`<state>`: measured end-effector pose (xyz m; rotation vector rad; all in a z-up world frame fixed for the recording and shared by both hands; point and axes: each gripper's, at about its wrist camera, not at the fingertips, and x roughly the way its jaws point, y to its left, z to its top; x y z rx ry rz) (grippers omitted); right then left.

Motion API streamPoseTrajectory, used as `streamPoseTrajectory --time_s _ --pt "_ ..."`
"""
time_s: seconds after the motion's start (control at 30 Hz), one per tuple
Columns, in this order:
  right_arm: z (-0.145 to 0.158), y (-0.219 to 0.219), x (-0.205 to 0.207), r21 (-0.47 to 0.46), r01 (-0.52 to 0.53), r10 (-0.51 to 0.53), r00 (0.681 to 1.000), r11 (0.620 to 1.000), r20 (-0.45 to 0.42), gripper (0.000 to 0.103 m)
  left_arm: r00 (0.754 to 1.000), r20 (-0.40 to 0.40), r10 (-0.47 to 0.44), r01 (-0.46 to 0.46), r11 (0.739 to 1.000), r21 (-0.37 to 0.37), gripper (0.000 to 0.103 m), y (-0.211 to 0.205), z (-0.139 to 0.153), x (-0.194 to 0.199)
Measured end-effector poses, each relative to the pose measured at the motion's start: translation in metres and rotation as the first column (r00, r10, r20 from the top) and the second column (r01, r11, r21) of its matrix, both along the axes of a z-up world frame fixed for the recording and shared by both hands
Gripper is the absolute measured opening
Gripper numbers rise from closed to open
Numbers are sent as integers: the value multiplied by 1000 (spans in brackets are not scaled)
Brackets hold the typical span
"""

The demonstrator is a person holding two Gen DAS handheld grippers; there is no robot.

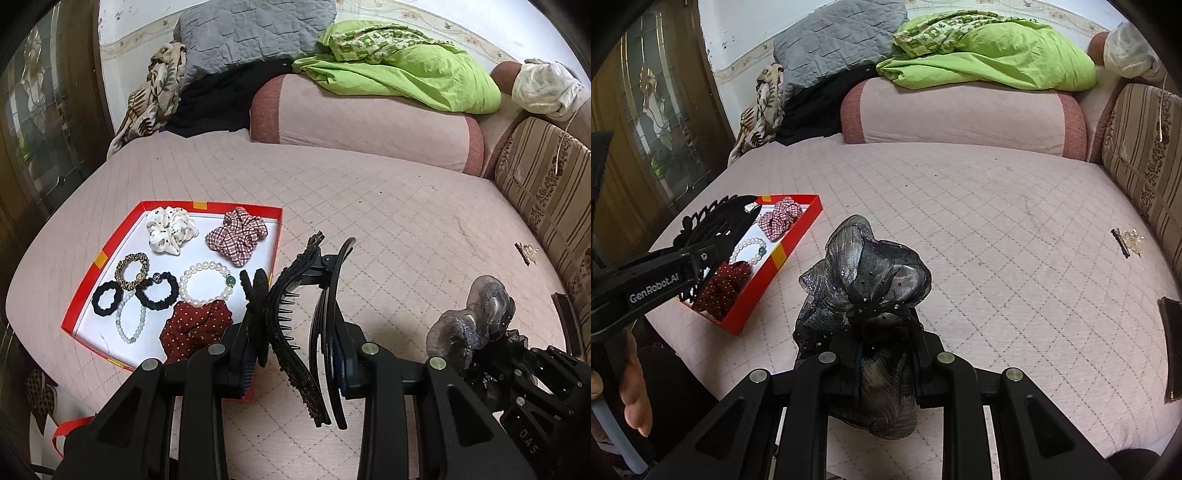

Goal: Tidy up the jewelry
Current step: 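Lift the black clips with the left gripper while the right carries the grey scrunchie toward the tray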

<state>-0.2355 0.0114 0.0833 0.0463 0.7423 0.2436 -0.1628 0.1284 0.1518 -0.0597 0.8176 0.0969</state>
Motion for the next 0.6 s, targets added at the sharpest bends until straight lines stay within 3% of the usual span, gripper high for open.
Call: streamPoseTrajectory --time_s 0.4,0.6 --pt "-2 11 2 11 -28 28 1000 1000 -8 22 1000 -6 9 -9 1000 1 32 9 -5 3" --pt "-9 11 10 -13 -29 29 999 999 -28 22 999 -32 26 -26 1000 -14 32 19 -22 16"
